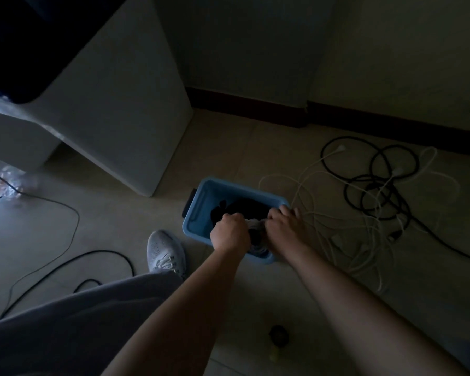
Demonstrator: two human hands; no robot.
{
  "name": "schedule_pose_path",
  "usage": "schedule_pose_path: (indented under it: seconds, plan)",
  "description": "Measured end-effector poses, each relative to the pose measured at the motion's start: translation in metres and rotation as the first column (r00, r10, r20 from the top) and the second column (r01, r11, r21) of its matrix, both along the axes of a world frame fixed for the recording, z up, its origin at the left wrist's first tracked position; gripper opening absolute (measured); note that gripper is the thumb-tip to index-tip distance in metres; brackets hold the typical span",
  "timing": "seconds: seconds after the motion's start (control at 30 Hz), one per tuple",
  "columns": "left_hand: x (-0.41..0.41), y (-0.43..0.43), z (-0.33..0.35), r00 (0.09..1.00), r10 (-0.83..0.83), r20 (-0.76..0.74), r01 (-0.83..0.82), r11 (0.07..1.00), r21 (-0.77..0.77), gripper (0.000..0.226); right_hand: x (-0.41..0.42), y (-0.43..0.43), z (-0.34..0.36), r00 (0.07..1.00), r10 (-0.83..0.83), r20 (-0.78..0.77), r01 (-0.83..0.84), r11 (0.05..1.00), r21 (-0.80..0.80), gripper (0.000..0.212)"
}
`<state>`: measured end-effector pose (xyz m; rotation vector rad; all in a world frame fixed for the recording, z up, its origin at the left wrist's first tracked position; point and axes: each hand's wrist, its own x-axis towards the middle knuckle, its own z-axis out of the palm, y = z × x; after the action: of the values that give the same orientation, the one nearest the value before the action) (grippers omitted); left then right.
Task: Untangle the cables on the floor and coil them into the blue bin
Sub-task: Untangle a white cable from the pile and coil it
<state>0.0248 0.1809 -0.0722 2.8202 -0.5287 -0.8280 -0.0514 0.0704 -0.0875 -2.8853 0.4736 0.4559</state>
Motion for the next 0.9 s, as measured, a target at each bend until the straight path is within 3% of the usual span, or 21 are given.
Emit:
schedule_pose_path:
  seconds: [0.13,0.23,0.37,0.47,0.63,0.9]
  plan:
    - [-0.002,0.001,0.0,0.99,-0.092,0.103,0.097,0.995,-0.039,0.023,-0.004,-0.004,0.004,0.998,0.028,-0.05,-0.027,0.999,0.032,0.023]
    - [-0.002,0.004,-0.003,0.961,-0.213,0.174,0.201,0.976,0.085,0.017,-0.004,-0.004,0.004,0.994,0.026,-0.107,-0.02,0.998,0.055,0.026]
    - [-0.004,0.003,-0.003,0.943,-0.264,0.203,0.222,0.953,0.206,0.018,-0.003,-0.002,0.006,0.974,0.054,-0.221,-0.037,0.996,0.081,0.036]
    - [-0.004,-0.004,0.008,0.944,-0.282,0.174,0.234,0.939,0.25,0.024,-0.006,-0.005,0.013,0.995,-0.003,-0.104,0.016,0.992,0.125,0.041]
    - [-0.009,-0.023,0.036,0.937,-0.27,0.22,0.241,0.959,0.148,0.034,-0.03,-0.032,0.042,0.989,-0.136,0.064,0.128,0.986,0.111,0.036]
    - [-0.062,-0.078,0.074,0.927,-0.346,0.144,0.354,0.935,-0.03,0.023,-0.122,-0.092,0.052,0.923,-0.384,0.011,0.38,0.916,0.129,0.04]
